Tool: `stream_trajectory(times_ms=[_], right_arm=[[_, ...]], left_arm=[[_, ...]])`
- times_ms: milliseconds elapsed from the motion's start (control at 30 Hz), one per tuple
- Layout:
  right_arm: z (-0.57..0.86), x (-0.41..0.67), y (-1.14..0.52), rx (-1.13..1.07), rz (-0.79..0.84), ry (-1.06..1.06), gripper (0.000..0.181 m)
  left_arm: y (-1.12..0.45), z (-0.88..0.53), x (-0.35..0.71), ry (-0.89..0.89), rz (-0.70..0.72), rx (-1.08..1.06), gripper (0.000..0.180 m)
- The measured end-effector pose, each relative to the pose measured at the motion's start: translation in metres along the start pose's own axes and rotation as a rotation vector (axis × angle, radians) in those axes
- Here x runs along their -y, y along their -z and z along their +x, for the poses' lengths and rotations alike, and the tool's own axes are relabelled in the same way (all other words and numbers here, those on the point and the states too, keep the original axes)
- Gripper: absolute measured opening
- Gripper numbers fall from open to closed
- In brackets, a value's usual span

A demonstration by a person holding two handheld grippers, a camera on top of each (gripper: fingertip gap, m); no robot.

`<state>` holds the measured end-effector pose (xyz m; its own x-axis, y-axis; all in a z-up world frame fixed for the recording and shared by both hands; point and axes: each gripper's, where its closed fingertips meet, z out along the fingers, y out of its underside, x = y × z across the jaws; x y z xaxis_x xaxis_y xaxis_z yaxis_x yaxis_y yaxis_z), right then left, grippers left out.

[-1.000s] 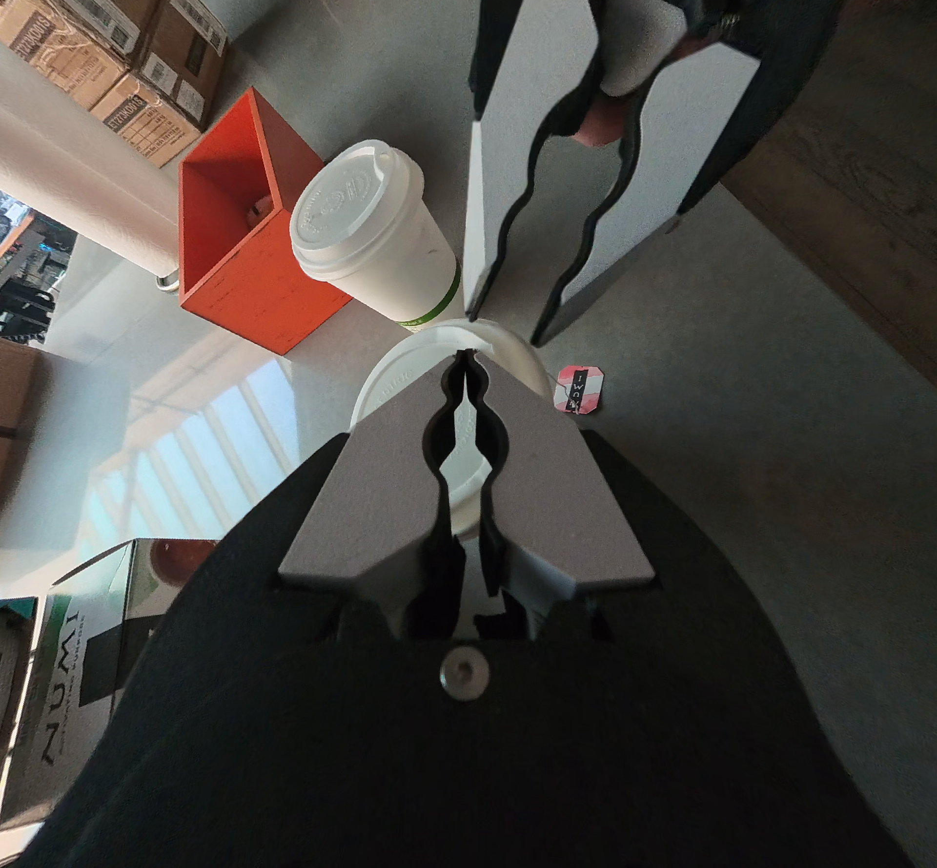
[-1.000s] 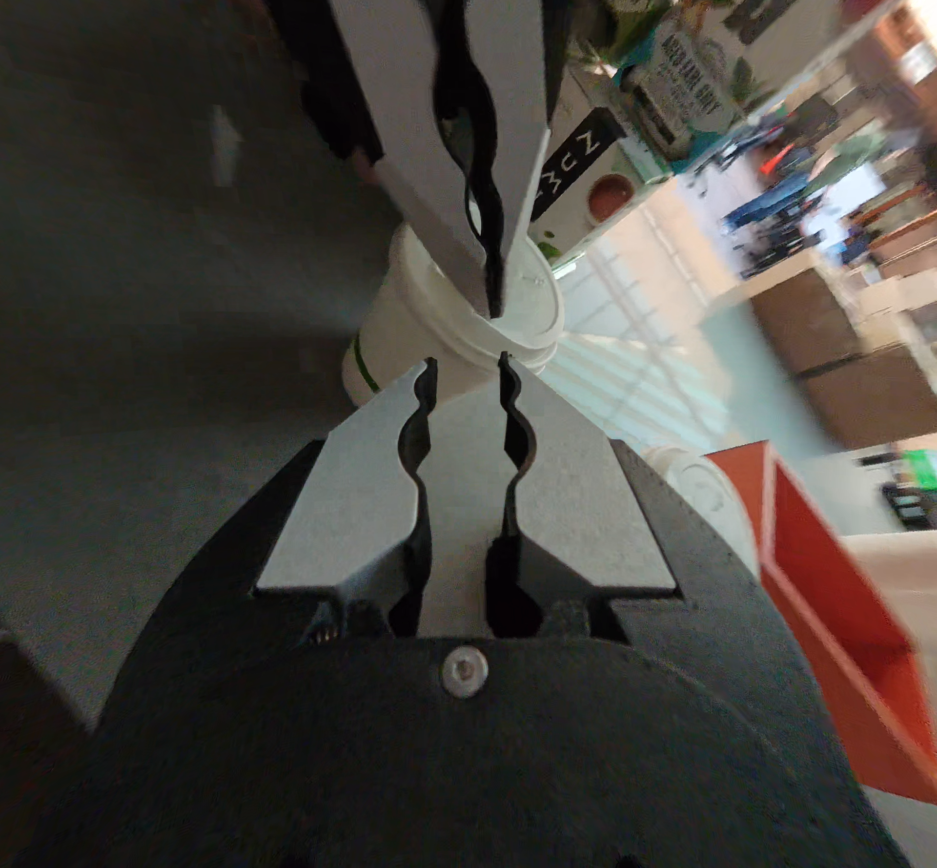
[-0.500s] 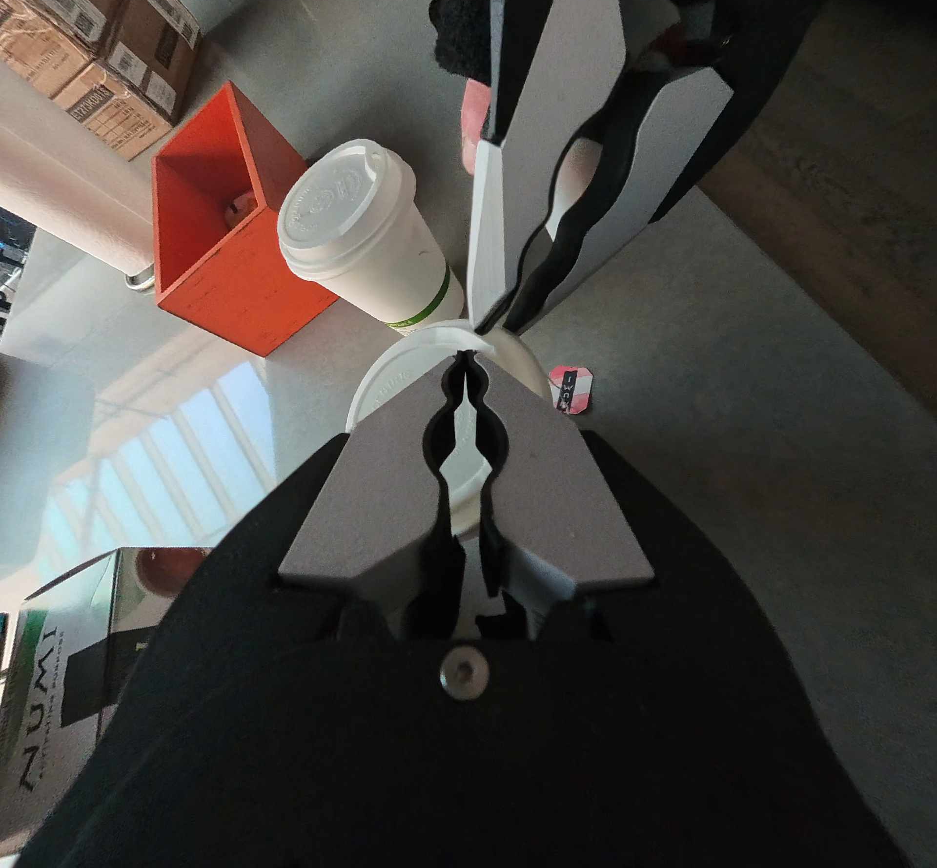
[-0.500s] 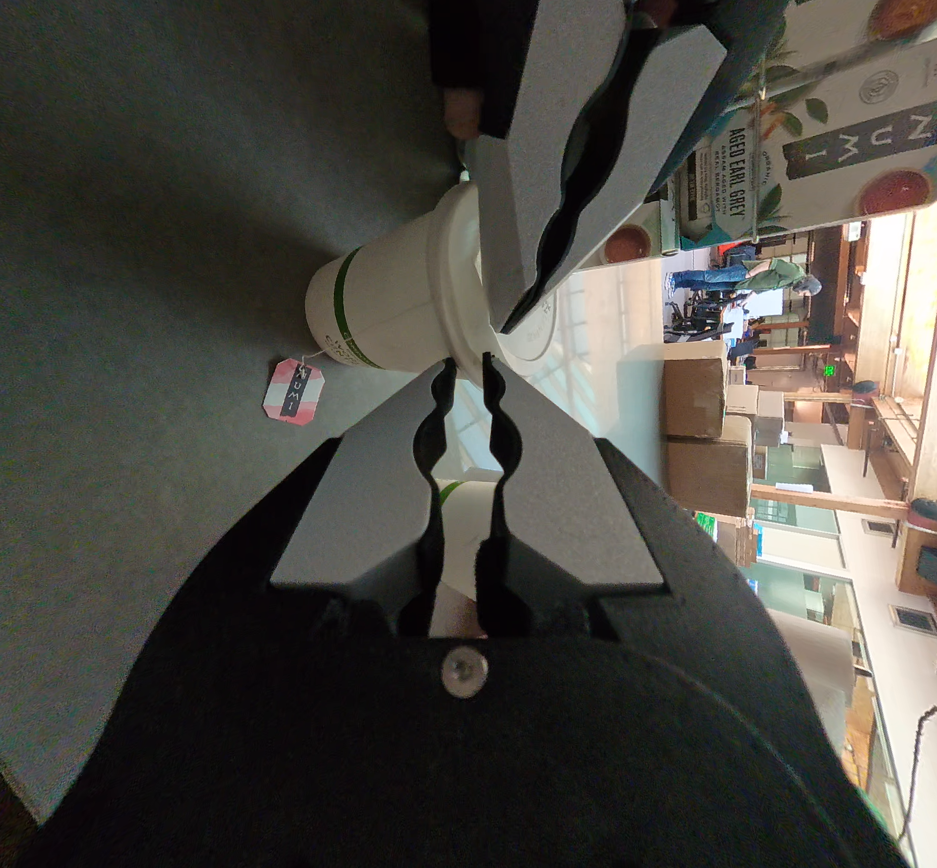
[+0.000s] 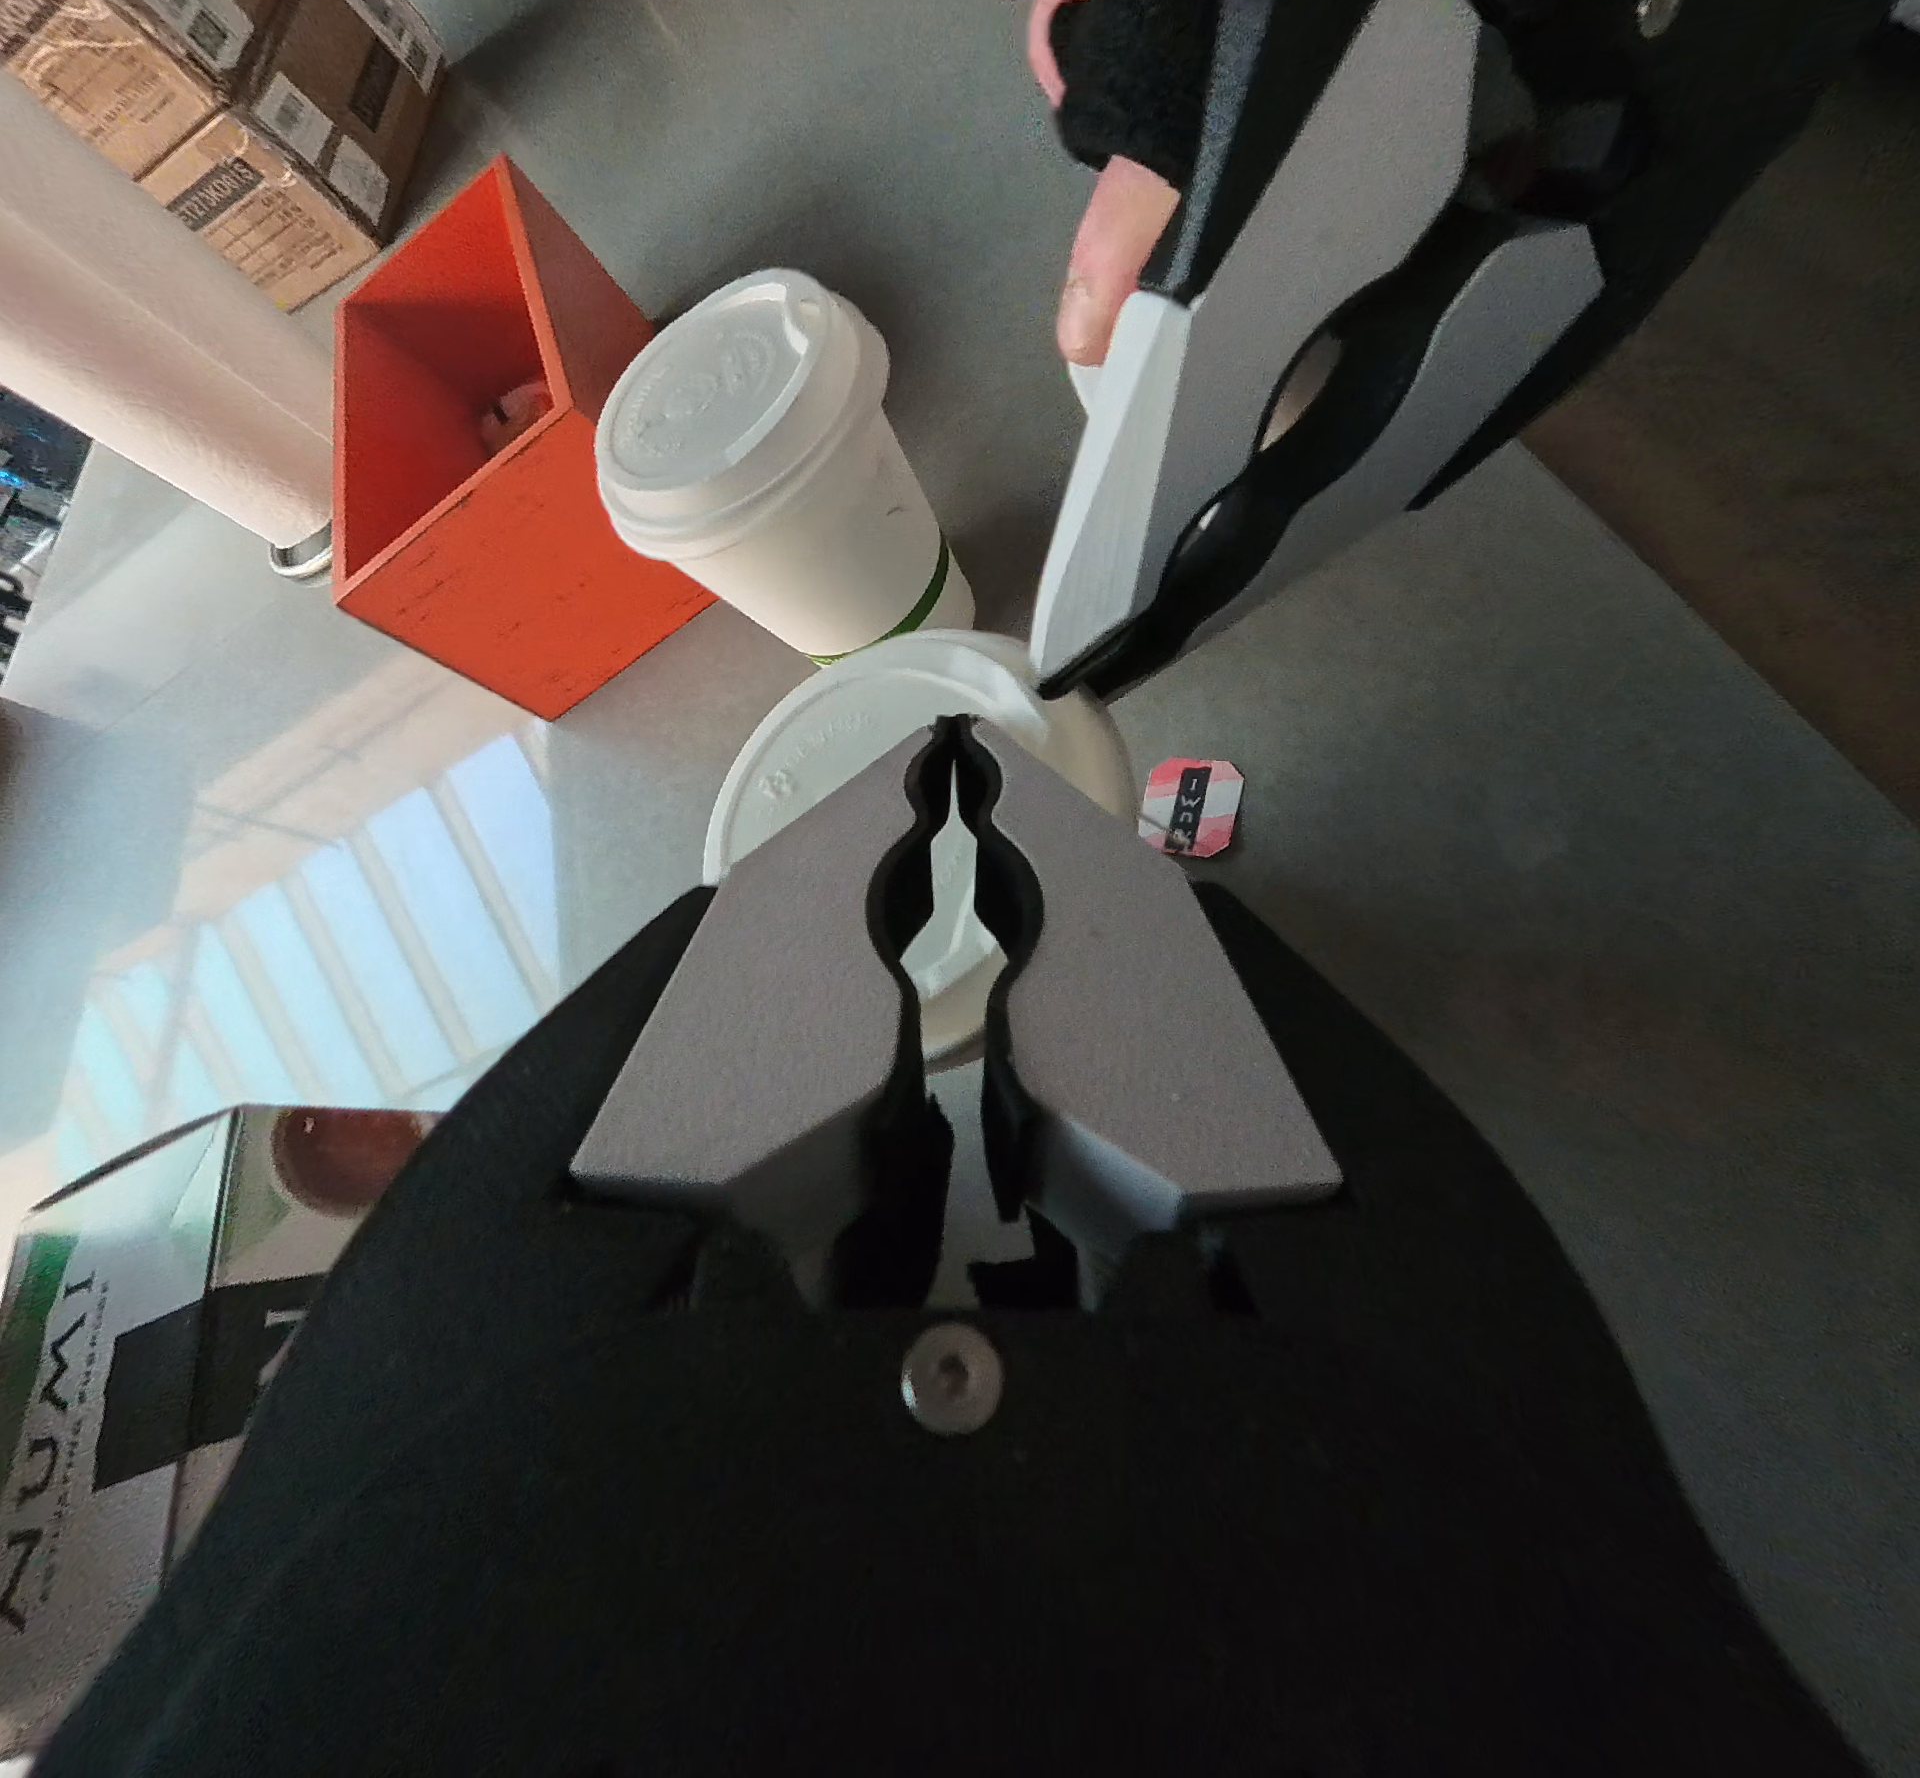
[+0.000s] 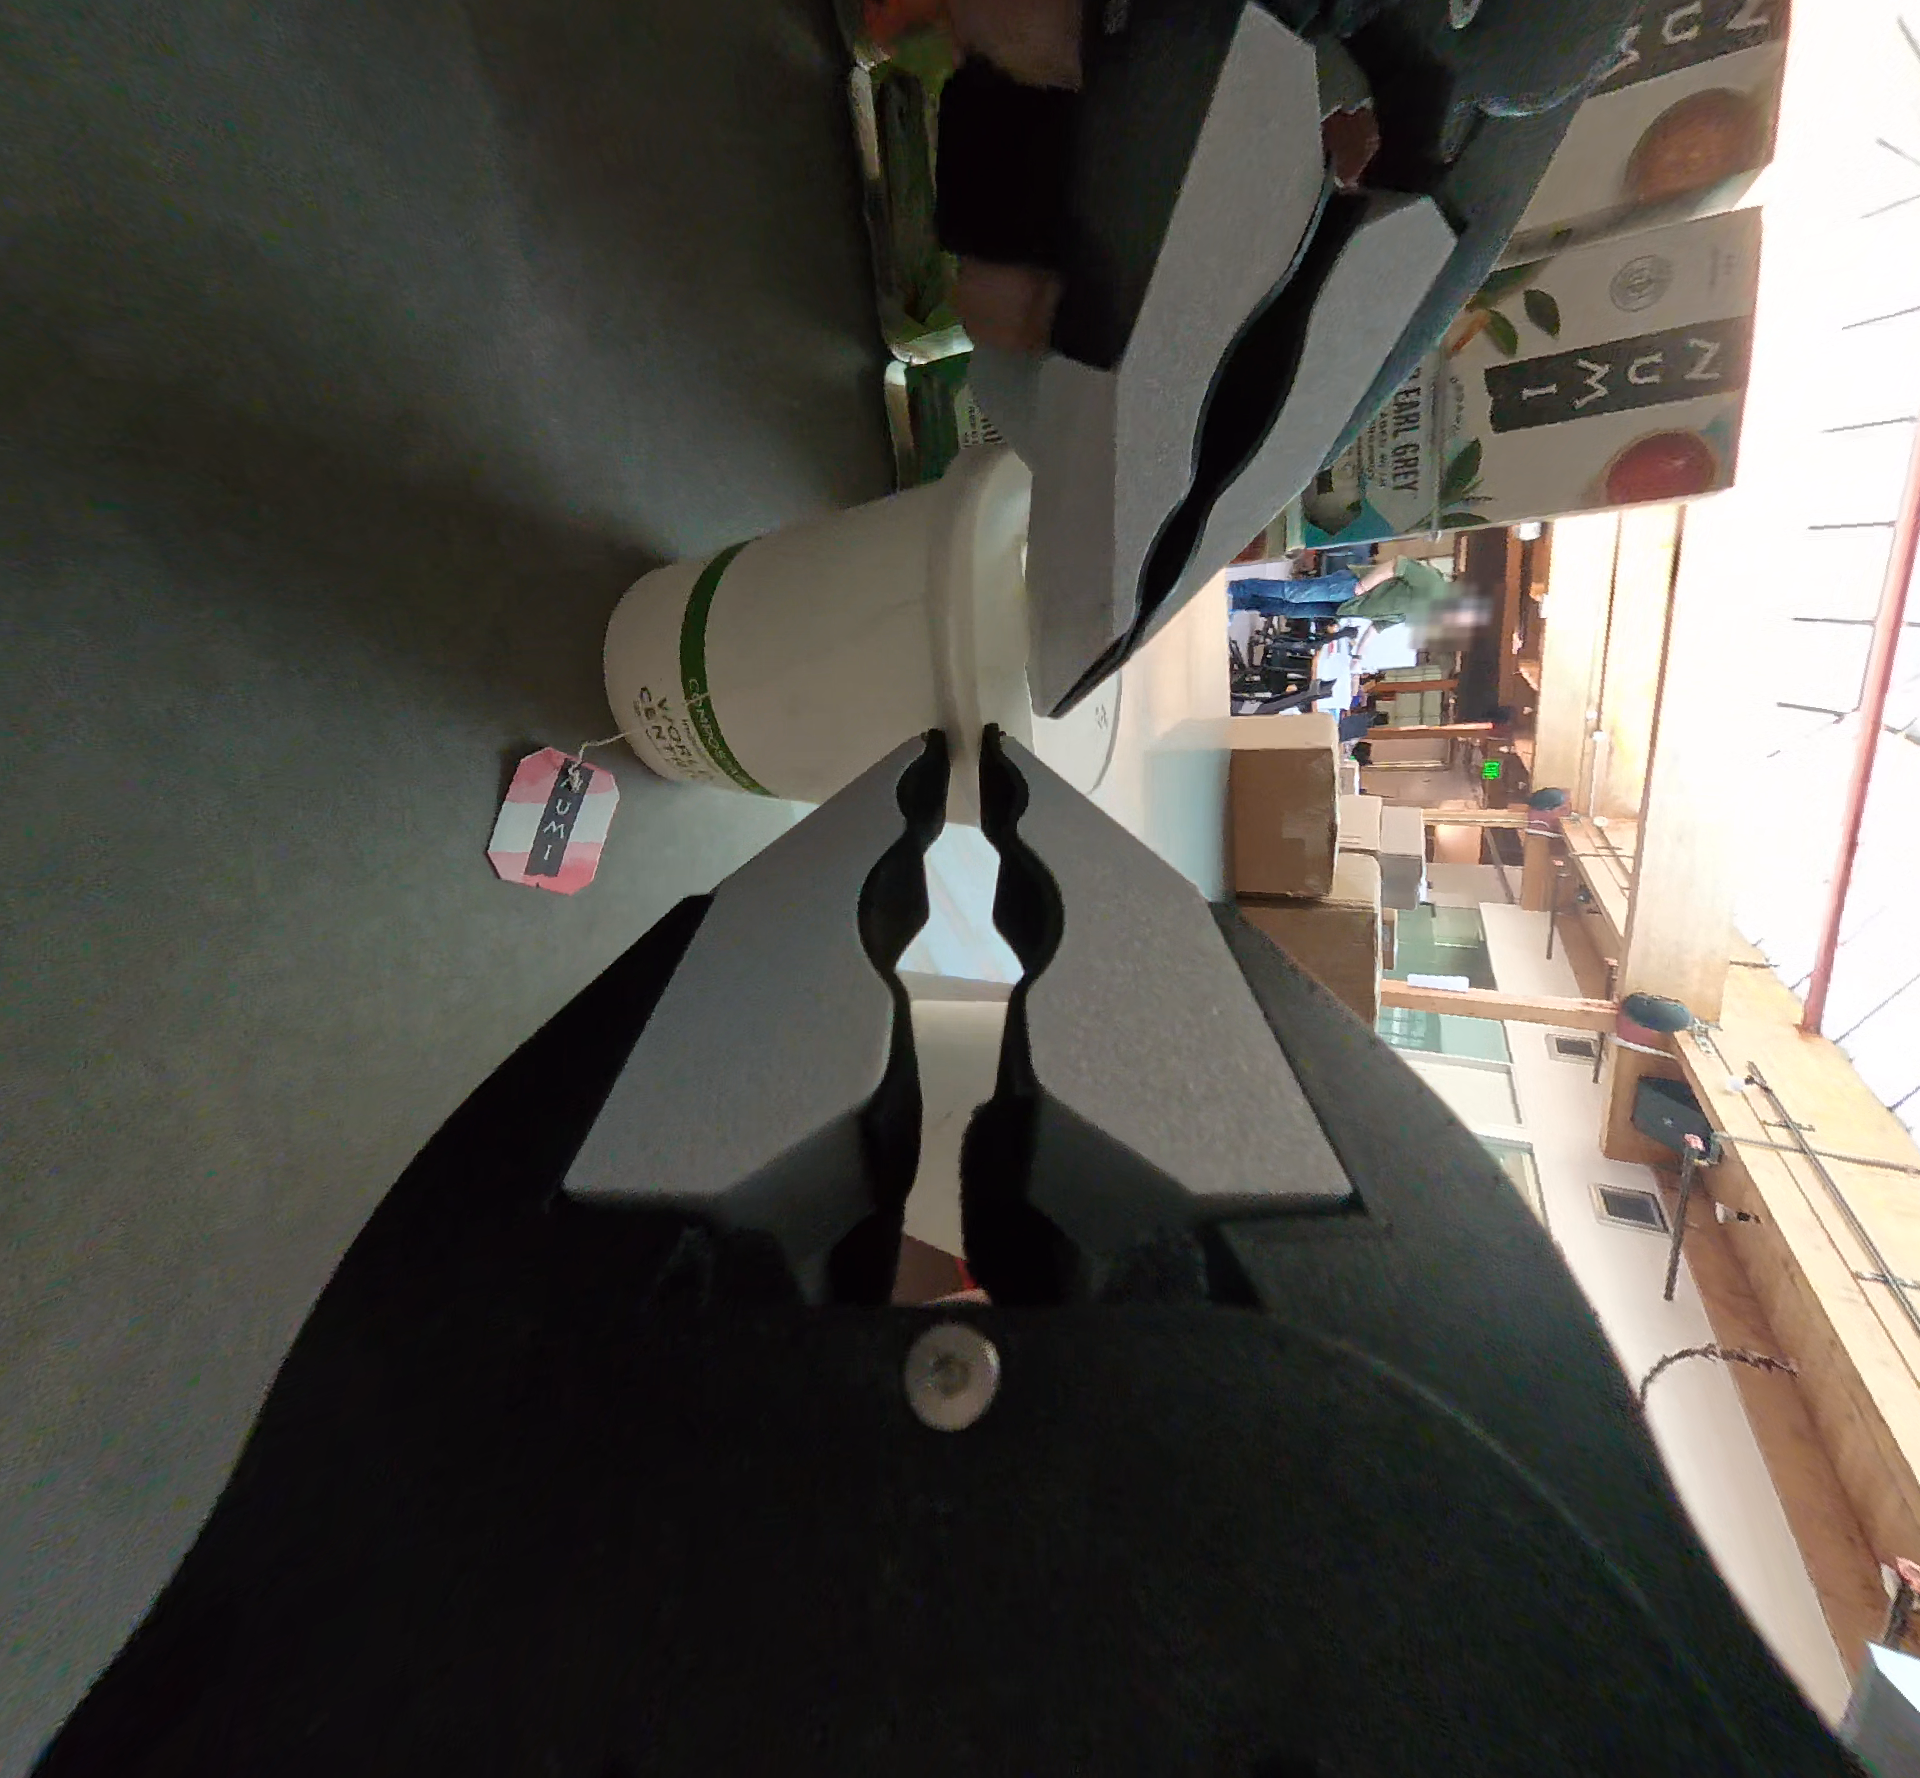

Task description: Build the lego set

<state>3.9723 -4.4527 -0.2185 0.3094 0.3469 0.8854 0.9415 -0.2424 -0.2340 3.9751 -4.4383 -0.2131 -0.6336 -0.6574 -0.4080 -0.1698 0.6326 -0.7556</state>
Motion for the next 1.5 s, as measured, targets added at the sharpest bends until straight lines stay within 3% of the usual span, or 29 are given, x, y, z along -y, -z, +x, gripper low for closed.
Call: stream_trajectory(times_ms=[267, 433, 700, 1000, 1100, 1300, 1500], right_arm=[[0.001, 0.004, -0.001, -0.111, 0.009, -0.047, 0.004], [0.002, 0.007, 0.002, -0.062, 0.054, -0.133, 0.008], [0.038, -0.022, 0.032, 0.0, 0.123, -0.538, 0.035], [0.074, -0.135, 0.023, 0.116, 0.001, -0.991, 0.072], [0.066, -0.145, 0.009, 0.189, -0.019, -1.035, 0.074], [0.059, -0.146, -0.001, 0.274, 0.013, -1.116, 0.062], [0.057, -0.148, -0.002, 0.286, 0.04, -1.154, 0.058]], left_arm=[[0.0, -0.007, -0.005, 0.03, 0.019, 0.035, 0.0], [0.006, -0.009, -0.003, 0.064, 0.026, 0.029, 0.0], [0.02, -0.02, 0.007, 0.173, 0.06, 0.011, 0.013], [-0.018, -0.072, 0.055, 0.199, 0.006, -0.016, 0.02], [-0.051, -0.092, 0.052, 0.243, -0.071, -0.018, 0.02], [-0.093, -0.102, 0.03, 0.357, -0.166, -0.085, 0.018], [-0.101, -0.099, 0.031, 0.374, -0.136, -0.125, 0.014]])
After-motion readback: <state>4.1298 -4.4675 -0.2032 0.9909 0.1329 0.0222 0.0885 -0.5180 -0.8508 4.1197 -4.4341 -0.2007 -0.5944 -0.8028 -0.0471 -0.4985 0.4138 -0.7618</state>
